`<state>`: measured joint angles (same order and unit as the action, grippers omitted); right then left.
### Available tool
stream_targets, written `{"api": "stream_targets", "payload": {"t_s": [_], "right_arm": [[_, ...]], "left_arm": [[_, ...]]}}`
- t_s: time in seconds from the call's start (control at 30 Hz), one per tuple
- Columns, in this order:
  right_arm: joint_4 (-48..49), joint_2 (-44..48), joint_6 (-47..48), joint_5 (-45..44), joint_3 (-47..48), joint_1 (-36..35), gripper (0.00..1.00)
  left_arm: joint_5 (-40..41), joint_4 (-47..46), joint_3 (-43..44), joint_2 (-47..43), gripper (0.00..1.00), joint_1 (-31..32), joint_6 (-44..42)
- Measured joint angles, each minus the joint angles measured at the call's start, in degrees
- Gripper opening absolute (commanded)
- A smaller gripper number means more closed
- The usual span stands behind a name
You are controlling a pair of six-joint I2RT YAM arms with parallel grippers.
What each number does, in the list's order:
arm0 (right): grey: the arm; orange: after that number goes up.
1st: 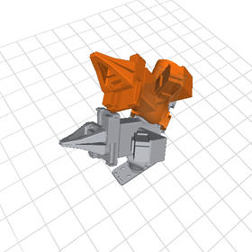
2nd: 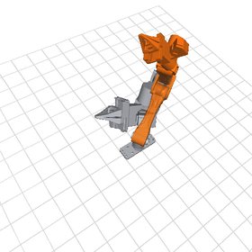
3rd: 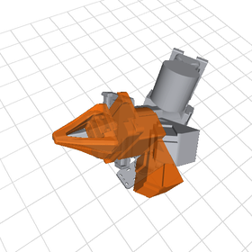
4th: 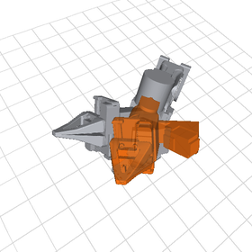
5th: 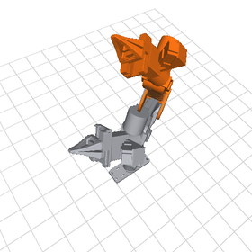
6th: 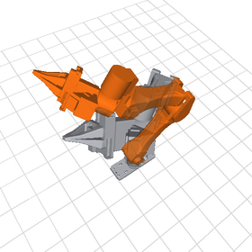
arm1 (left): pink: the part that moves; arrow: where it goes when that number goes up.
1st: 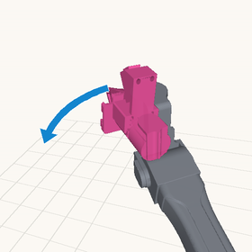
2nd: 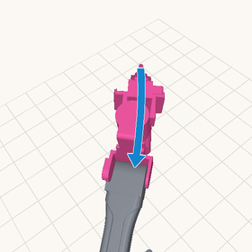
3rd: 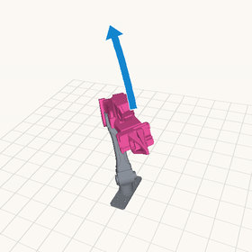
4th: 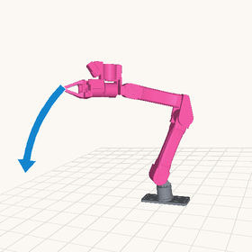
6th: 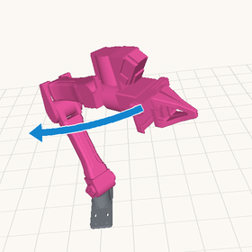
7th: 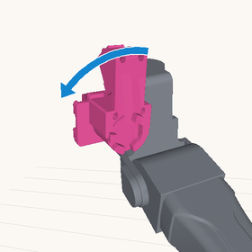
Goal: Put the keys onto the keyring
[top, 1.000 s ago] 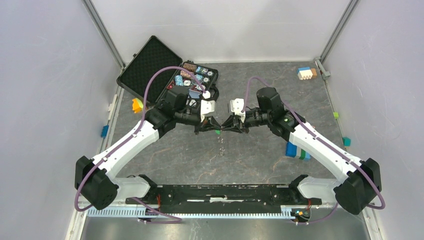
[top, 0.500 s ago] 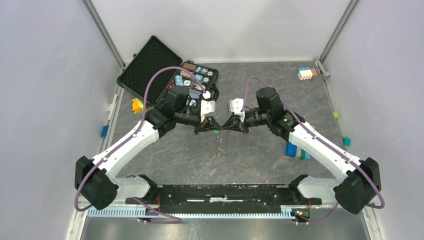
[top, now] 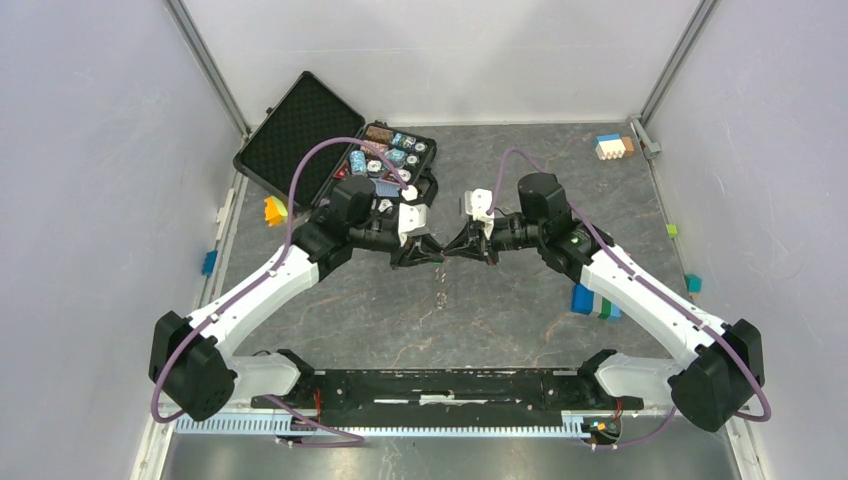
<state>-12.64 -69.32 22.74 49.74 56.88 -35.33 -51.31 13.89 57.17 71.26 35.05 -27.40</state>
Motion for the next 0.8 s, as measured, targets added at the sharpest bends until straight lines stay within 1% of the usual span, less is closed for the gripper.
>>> {"api": "stream_targets", "payload": {"t_s": [0.07,0.1,0.3,0.4,0.53,0.6,0.67,0.8], "right_arm": [[0.9,0.04,-0.61,0.24,0.0,0.15,0.0],[1.22,0.04,-0.81,0.33,0.0,0.24,0.0],[2.51,0.07,-1.33,0.5,0.0,0.63,0.0],[2.58,0.07,-1.51,0.63,0.0,0.63,0.0],[2.69,0.07,-1.7,0.68,0.0,0.79,0.0],[2.71,0.07,-1.75,0.79,0.0,0.92,0.0],[2.78,0.09,-1.88,0.83,0.02,0.96,0.0],[3.19,0.2,-2.05,0.98,0.02,0.96,0.0]], "left_arm": [[-0.76,-1.18,-1.14,0.0,0.37,-0.31,0.07],[-1.33,-1.51,-1.42,0.0,0.38,-0.48,0.09],[-2.82,-4.13,-2.36,-0.2,0.27,-1.62,0.07],[-3.15,-4.17,-2.82,-0.42,0.26,-1.7,-0.42],[-3.41,-3.28,-2.82,-0.46,0.38,-1.7,-2.73],[-3.45,-2.36,-2.82,-0.46,0.5,-1.7,-4.55],[-3.96,-0.61,-2.82,-0.46,0.57,-1.73,-6.51],[-5.77,2.16,-2.86,-0.46,0.62,-1.81,-9.88]]}}
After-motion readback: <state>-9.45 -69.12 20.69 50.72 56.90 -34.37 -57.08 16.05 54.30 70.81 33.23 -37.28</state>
